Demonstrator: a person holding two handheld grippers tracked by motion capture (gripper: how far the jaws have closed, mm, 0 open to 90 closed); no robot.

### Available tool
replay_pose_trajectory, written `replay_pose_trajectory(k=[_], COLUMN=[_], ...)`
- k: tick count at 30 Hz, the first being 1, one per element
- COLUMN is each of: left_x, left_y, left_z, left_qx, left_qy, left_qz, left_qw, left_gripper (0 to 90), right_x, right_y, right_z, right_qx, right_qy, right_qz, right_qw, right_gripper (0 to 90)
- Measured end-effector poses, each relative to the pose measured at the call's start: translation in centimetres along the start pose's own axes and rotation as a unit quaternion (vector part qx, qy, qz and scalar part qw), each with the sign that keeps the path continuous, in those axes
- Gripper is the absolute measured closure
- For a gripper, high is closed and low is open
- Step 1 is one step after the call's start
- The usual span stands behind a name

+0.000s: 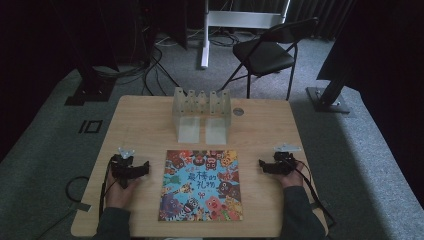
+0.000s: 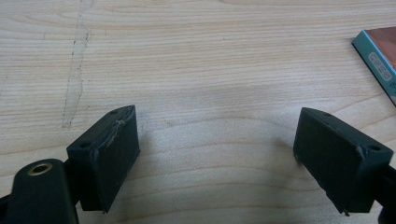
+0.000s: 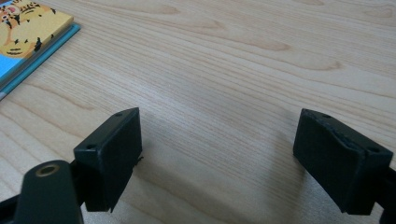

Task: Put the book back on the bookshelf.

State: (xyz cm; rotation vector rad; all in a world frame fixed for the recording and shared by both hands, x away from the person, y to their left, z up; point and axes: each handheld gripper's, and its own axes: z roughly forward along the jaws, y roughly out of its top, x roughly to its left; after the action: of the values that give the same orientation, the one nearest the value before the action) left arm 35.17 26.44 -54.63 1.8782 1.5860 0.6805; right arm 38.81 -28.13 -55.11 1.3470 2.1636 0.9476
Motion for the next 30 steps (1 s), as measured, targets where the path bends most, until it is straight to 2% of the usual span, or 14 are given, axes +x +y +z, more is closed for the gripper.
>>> replay_pose_trajectory(k=[21,24,27,30], left_x=[0.1,0.1,0.1,0.1], left_y=[0.1,0.1,0.1,0.1], left_z=[0.2,0.1,0.1,0.1], left_qx=[0.000,-0.001,-0.007,-0.007], left_qy=[-0.002,-0.003,-0.008,-0.008], left_qz=[0.002,0.004,0.008,0.007], left_qw=[1.0000,1.0000,0.9999,0.9999], left_gripper=[14.7,15.5,20.3,20.8], right_x=[0.1,0.3,0.7,1.6], right_y=[0.1,0.2,0.3,0.7], right_z=[0.1,0.0,0.0,0.2], right_qx=[0.003,0.002,-0.003,-0.002], right_qy=[0.003,0.005,0.006,0.011], right_qz=[-0.003,-0.005,-0.006,-0.020], right_qw=[1.0000,1.0000,1.0000,0.9997], right_gripper=[14.0,19.4,26.5,29.0])
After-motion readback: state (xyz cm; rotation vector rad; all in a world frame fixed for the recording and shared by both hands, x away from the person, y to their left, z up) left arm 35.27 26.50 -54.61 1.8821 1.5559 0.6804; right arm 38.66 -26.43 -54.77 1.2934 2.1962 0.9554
